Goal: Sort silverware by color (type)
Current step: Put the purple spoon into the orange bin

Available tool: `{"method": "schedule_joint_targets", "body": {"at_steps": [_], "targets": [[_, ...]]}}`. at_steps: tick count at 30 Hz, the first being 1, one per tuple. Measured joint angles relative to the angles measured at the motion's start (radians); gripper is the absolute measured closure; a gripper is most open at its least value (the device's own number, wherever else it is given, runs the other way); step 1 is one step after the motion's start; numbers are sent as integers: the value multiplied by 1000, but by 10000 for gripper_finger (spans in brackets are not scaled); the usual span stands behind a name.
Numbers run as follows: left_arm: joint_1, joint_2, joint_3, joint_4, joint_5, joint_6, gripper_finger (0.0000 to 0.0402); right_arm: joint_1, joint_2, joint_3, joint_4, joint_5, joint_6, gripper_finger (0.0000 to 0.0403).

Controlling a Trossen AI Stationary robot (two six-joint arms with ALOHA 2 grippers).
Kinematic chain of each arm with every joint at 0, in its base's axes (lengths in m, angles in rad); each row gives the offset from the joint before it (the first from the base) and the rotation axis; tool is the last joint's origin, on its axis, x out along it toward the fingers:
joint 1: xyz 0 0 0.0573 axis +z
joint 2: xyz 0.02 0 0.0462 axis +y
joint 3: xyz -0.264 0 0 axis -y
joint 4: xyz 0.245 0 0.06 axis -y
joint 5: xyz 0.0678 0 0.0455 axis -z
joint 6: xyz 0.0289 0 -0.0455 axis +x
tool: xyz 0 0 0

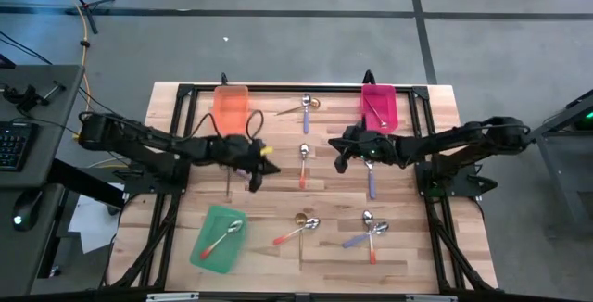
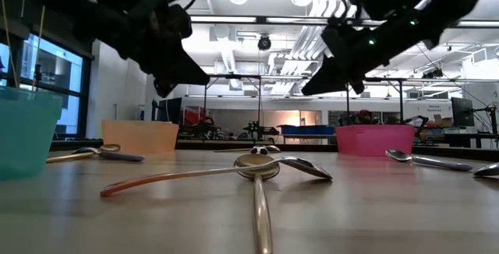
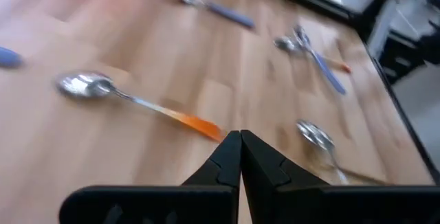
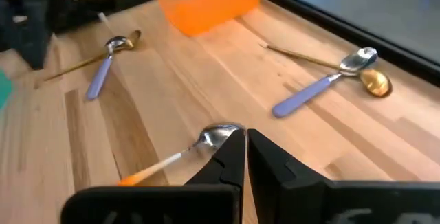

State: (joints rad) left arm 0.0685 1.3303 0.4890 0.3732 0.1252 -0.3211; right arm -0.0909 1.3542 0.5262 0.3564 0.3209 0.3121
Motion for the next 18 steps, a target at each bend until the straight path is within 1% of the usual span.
{"method": "schedule_joint_targets", "body": {"at_steps": [4,7,9,12,15,18], "targets": [[112,0,-6,19,85,62,401,-14,15,69,-74,4,-4,395],[185,0,-6,17,130,91,401,-33,15,108,-122,5,-22,382],[223,0,-6,17,143,109,401,-46,15,123,-133,4,-36,372],[262,0,-6,11,162,149,401,-71,15,128,-131,-33,-43,356],[289,0,-3,-4,245,188,401,-92,15,128,-131,-70,-45,345],[305,-5,28,-94,353,231,401,-107,15,128,-132,-90,-73,344]]}}
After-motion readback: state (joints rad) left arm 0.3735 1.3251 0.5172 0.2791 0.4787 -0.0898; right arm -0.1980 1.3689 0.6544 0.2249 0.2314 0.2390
